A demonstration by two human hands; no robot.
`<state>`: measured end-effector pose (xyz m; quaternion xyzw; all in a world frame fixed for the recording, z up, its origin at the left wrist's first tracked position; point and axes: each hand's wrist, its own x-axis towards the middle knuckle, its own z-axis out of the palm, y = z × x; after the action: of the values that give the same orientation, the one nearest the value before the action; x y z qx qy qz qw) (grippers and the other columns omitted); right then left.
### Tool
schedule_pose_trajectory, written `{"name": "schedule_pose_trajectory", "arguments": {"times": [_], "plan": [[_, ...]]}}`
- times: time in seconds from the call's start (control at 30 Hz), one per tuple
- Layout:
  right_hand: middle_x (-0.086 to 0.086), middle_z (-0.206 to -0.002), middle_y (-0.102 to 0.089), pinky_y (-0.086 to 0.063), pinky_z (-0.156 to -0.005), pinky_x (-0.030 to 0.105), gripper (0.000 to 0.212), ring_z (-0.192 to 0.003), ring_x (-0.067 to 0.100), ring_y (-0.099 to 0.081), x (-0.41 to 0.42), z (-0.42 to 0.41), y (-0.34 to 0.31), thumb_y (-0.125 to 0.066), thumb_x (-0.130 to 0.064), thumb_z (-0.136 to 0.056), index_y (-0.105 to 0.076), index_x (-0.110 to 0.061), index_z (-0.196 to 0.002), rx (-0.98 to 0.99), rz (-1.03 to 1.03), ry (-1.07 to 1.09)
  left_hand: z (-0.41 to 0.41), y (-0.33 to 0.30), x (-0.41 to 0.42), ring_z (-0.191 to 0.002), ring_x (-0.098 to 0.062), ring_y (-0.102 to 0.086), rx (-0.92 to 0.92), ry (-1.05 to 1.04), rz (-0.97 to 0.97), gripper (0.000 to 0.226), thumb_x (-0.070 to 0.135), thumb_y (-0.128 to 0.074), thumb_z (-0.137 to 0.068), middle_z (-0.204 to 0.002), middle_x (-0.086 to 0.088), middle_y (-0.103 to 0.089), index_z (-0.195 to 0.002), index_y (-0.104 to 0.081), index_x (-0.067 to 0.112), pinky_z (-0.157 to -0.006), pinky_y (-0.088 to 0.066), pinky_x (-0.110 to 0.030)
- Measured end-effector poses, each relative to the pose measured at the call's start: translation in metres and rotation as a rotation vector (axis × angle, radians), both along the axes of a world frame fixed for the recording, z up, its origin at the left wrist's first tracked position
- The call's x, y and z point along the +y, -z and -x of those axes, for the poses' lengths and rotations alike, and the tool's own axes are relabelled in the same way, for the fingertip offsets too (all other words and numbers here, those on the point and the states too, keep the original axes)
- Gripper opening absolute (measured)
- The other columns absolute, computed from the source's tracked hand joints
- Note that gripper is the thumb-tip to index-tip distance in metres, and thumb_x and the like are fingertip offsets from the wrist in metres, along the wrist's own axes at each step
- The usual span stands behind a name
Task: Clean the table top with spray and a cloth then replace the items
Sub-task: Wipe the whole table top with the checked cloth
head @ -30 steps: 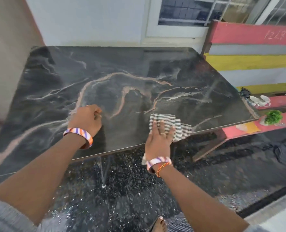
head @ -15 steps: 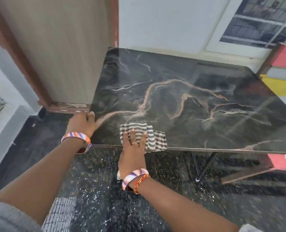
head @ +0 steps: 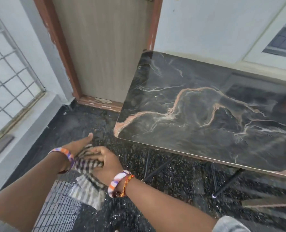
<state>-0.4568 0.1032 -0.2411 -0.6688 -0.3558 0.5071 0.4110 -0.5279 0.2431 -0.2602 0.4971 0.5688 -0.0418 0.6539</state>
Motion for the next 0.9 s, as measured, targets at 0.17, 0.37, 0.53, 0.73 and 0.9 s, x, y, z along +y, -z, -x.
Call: {"name": "schedule_pose_trajectory", "arguments": {"times": [0.17,0.37,0.53,0.73,0.9], "plan": [[-0.001,-0.126,-0.063,-0.031,-0.037,0.010,0.052,-0.035,-0.005,-0.045,-0.035,-0.016,0.024,-0.052,0.011,-0.076,-0.048,-0.017,-0.120,-0.015,0.037,-0.177,0.016,0.030,-0.025,-0.090,-0.028,-0.070,0.002,0.149,0.145,0.047,0.023,-0.073,-0.069,-0.098,-0.028,-0.070,-0.102,-0.064,-0.009,-0.093,-0.054,-0.039],[-0.011,-0.113,-0.063,-0.047,-0.063,0.020,0.056,-0.079,-0.003,-0.056,-0.113,-0.071,0.037,-0.056,0.009,-0.073,-0.049,-0.026,-0.117,0.030,0.082,0.084,-0.060,0.044,-0.092,-0.068,-0.015,-0.073,0.070,0.396,0.069,0.027,0.014,-0.071,-0.078,-0.077,-0.012,-0.075,-0.094,-0.063,-0.004,-0.060,-0.056,-0.019],[-0.004,-0.109,-0.046,-0.049,-0.086,0.033,0.081,-0.104,0.014,-0.047,-0.213,-0.122,0.050,-0.075,0.004,-0.067,-0.037,-0.027,-0.131,0.093,0.141,0.521,-0.151,0.038,-0.168,-0.111,-0.023,-0.059,-0.044,0.771,0.011,0.093,0.038,-0.090,-0.040,-0.121,-0.008,-0.062,-0.119,-0.058,0.001,-0.101,-0.044,-0.033],[-0.013,-0.132,-0.040,-0.038,-0.107,0.035,0.118,-0.123,0.007,-0.043,-0.347,-0.180,0.064,-0.093,-0.028,-0.042,-0.029,-0.029,-0.142,0.229,0.236,0.663,-0.257,0.000,-0.296,-0.108,-0.019,-0.059,-0.156,1.510,-0.233,0.048,0.022,-0.078,-0.070,-0.124,-0.008,-0.063,-0.115,-0.064,0.014,-0.089,-0.042,-0.022],[-0.013,-0.094,-0.072,-0.052,-0.080,0.020,0.042,-0.085,-0.005,-0.067,-0.429,-0.219,0.052,-0.069,0.012,-0.073,-0.061,-0.014,-0.105,0.241,0.079,0.858,-0.330,-0.020,-0.397,-0.102,-0.011,-0.056,-0.313,1.701,-0.224,0.042,0.018,-0.073,-0.077,-0.122,-0.007,-0.063,-0.117,-0.062,0.009,-0.095,-0.044,-0.025]]}}
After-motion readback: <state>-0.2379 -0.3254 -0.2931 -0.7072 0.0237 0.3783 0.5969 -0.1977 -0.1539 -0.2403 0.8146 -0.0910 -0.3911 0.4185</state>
